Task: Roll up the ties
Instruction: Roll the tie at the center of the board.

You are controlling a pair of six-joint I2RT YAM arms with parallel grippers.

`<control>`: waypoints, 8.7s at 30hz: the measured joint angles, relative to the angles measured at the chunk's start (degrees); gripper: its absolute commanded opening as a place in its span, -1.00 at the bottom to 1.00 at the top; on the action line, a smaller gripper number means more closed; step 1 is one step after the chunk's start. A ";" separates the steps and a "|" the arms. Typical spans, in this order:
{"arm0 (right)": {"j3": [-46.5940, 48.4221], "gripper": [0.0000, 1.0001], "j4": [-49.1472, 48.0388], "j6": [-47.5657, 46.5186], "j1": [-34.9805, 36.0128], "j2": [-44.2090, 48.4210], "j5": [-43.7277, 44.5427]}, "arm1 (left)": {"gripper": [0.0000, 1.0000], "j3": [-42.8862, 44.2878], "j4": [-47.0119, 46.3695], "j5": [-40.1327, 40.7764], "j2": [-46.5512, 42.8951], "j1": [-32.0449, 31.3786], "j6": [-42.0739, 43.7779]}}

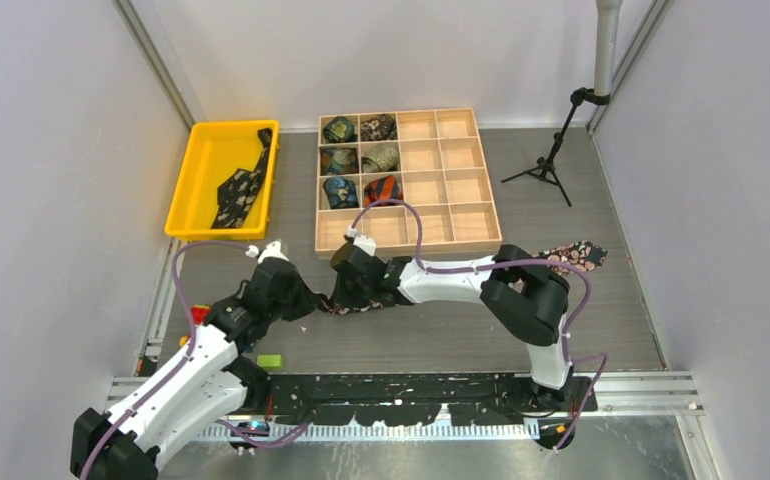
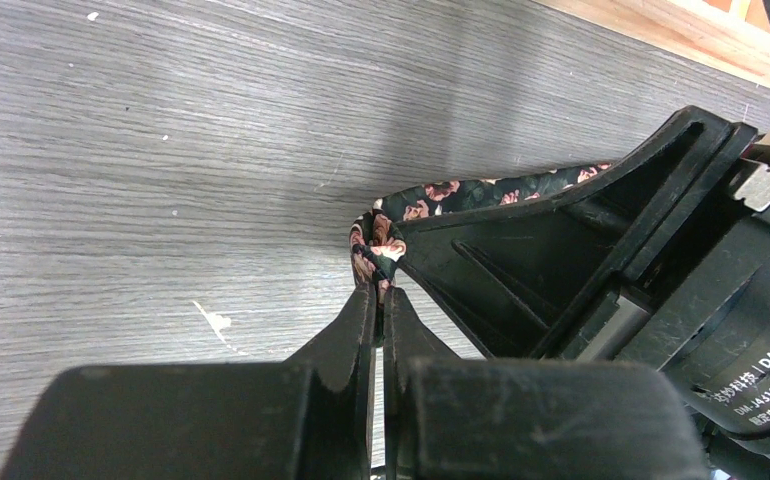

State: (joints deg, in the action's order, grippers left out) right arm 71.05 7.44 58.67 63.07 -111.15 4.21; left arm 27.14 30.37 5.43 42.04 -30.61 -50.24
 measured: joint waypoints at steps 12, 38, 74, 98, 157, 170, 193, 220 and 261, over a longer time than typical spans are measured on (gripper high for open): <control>0.20 -0.92 -0.26 0.11 0.90 -0.04 -0.35 | -1.00 1.05 0.85 0.15 0.74 0.00 0.94; 1.90 -0.93 3.34 -1.51 1.33 0.00 2.27 | -1.00 2.08 1.46 1.20 1.66 0.00 2.80; -4.44 -0.92 2.91 -5.44 0.44 13.57 2.99 | -1.00 3.69 -4.87 -1.33 13.14 0.00 4.04; -11.28 -0.93 5.20 -5.35 -0.07 17.79 5.81 | -0.52 1.79 -12.55 -4.44 20.31 0.00 4.31; 8.04 -0.20 13.27 -7.28 -7.30 2.91 -11.39 | -1.00 -0.22 -17.77 -9.16 21.92 0.07 8.35; 8.46 -0.35 12.94 -8.02 -8.17 -3.91 -20.83 | -1.00 -2.56 -19.43 -10.14 21.79 0.37 10.49; 8.46 -0.44 6.43 -8.94 -9.11 -8.15 -24.15 | -0.99 1.86 -8.76 -9.84 10.56 0.55 13.11; 10.49 -0.33 7.63 -9.79 -9.03 -8.13 -24.76 | -1.00 4.55 -6.54 2.14 23.45 1.01 13.55; 7.67 -0.39 9.35 -6.08 -9.18 -7.26 -21.00 | -0.18 15.80 -1.09 -0.83 37.13 10.01 14.84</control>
State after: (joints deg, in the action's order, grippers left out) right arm 78.72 16.80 52.60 53.89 -118.41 -16.80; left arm 42.94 29.28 4.60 79.18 -20.60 -35.40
